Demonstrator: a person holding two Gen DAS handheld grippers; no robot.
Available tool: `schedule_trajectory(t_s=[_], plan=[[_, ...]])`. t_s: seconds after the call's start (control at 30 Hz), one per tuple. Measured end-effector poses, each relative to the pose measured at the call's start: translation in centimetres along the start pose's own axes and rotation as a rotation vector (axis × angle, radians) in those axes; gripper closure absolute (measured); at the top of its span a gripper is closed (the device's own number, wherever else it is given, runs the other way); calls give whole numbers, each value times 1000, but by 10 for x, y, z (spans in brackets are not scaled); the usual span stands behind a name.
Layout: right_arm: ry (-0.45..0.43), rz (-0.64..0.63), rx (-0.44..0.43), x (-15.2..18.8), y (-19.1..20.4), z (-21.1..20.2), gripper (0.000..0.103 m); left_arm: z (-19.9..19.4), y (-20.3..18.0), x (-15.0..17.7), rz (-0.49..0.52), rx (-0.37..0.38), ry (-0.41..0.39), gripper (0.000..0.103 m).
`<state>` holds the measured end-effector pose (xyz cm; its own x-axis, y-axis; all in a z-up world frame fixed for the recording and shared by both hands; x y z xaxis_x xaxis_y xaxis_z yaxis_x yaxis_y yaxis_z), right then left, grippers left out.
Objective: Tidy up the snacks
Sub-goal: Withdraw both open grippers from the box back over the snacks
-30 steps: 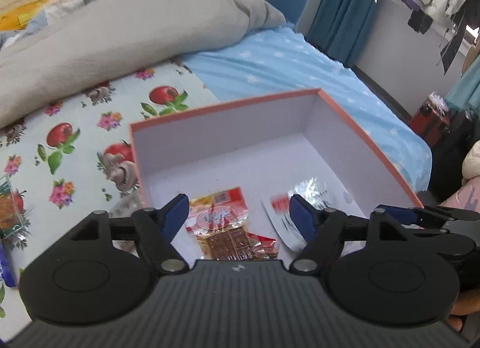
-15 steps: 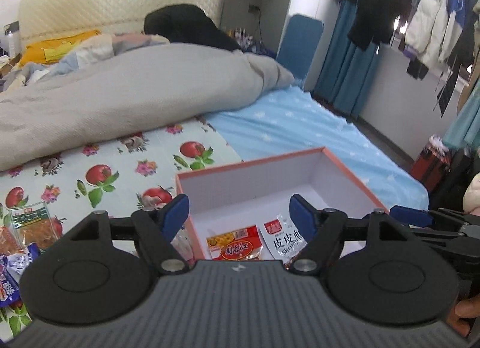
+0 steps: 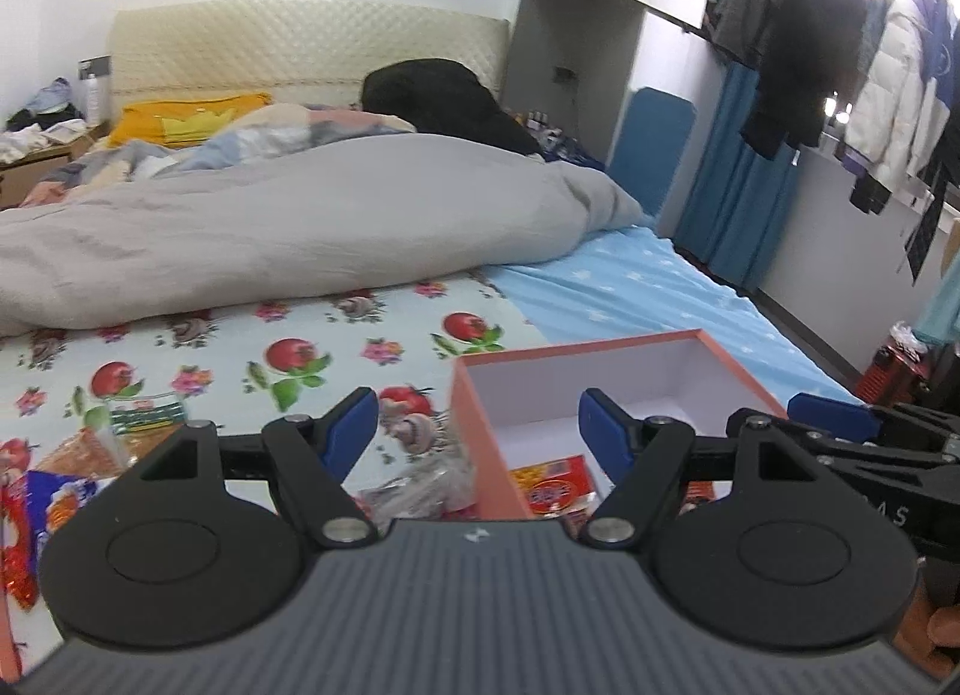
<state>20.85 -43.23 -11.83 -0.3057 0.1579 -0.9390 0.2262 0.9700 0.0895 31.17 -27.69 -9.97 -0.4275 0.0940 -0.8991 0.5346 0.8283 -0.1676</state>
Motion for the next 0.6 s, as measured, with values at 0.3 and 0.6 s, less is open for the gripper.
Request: schedule_trajectory(t_s=[0.3, 0.6], plan=[[3, -16, -51, 18, 53, -3, 44, -36, 53, 19, -20, -76, -21, 25], [29, -24, -81, 41, 93, -6, 44, -63, 94, 46, -61, -131, -20, 25]])
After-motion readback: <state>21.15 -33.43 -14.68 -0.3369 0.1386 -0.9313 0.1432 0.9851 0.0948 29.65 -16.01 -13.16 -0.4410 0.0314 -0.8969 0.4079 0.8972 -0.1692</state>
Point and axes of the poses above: each gripper's, at about its wrist camera, not at the fingertips, and z roughly the way its jaws point, y to its left, x to its underside, the point moved 10 cm from there along z, roughly the way its jaws point, and after that the axes turned 8 degrees about -y, right-handed, at the moved point
